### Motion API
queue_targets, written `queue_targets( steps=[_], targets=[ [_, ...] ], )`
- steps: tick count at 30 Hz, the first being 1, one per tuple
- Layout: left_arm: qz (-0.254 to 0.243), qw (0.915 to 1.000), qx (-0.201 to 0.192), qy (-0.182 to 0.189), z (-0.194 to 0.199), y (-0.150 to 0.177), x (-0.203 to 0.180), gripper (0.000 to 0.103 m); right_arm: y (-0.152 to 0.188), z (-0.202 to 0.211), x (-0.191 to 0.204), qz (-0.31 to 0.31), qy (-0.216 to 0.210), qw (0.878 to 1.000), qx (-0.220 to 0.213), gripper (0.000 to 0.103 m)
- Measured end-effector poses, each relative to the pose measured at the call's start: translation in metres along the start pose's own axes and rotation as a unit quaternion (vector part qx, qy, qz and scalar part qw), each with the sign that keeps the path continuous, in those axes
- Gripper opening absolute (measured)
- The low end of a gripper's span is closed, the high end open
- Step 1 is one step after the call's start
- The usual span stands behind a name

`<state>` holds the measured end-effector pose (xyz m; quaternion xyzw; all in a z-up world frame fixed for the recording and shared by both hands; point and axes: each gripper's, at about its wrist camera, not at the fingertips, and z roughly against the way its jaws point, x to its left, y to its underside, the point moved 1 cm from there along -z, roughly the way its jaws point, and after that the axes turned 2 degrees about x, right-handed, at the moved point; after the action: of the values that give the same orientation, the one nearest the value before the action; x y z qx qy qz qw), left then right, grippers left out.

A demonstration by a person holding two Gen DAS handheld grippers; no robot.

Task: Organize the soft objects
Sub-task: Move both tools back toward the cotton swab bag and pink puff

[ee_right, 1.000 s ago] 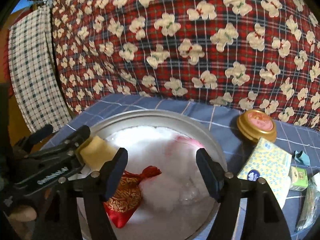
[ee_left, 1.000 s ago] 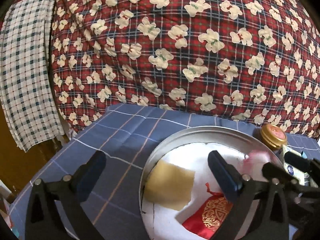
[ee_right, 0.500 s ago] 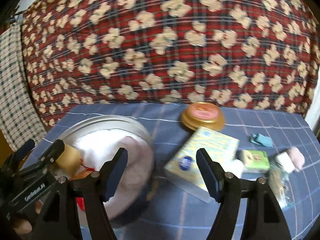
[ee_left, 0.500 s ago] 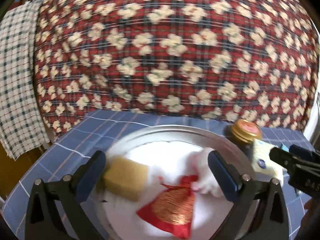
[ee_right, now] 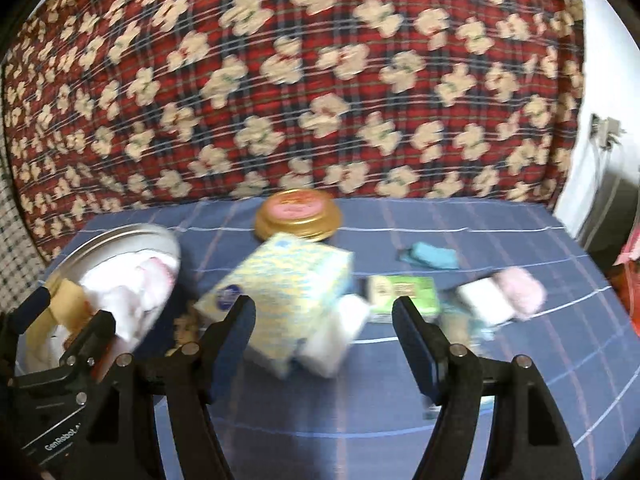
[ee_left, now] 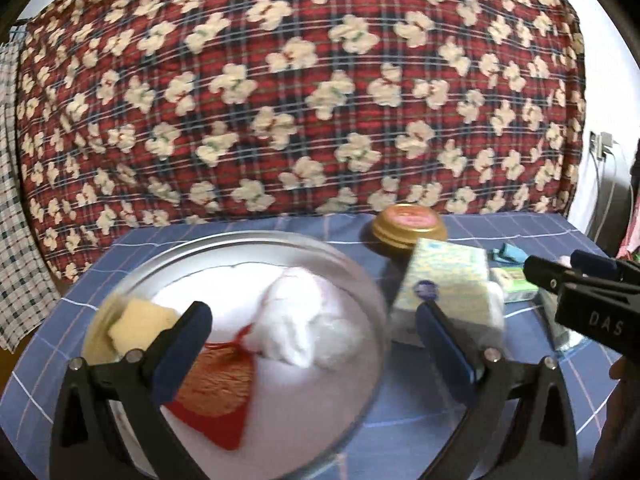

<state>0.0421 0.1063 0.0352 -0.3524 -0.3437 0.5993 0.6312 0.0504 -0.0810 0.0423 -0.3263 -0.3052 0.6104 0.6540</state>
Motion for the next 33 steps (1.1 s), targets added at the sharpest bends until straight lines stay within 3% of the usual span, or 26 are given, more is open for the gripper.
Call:
queue_targets(
  steps=[5, 9, 18, 26, 33],
  targets=[
    [-0.017, 0.9994, -0.007, 0.03, 0.003, -0.004, -0.033, 0.103, 0.002, 0.015, -0.036, -0.007, 0.053, 0.998, -0.022, 0.073],
    [-0.027, 0.9968, 0.003, 0.075, 0.004, -0.003, -0.056, 0.103, 0.012, 0.022, -0.078, -0.037, 0.052, 0.998, -0.03, 0.073],
    [-0.053, 0.9927, 0.024, 0.105, -0.002, 0.007, -0.094, 0.103, 0.042, 0.025, -0.155, -0.102, 0.061, 0.992, -0.033, 0.073],
    [-0.079, 0.9889, 0.044, 0.118, -0.008, 0.02, -0.124, 0.103, 0.057, 0.009, -0.174, -0.104, 0.038, 0.994, 0.003, 0.073],
    [-0.091, 0.9896, 0.059, 0.095, -0.014, 0.027, -0.125, 0.103, 0.051, -0.003, -0.154, -0.074, 0.001, 0.997, 0.019, 0.073]
  ],
)
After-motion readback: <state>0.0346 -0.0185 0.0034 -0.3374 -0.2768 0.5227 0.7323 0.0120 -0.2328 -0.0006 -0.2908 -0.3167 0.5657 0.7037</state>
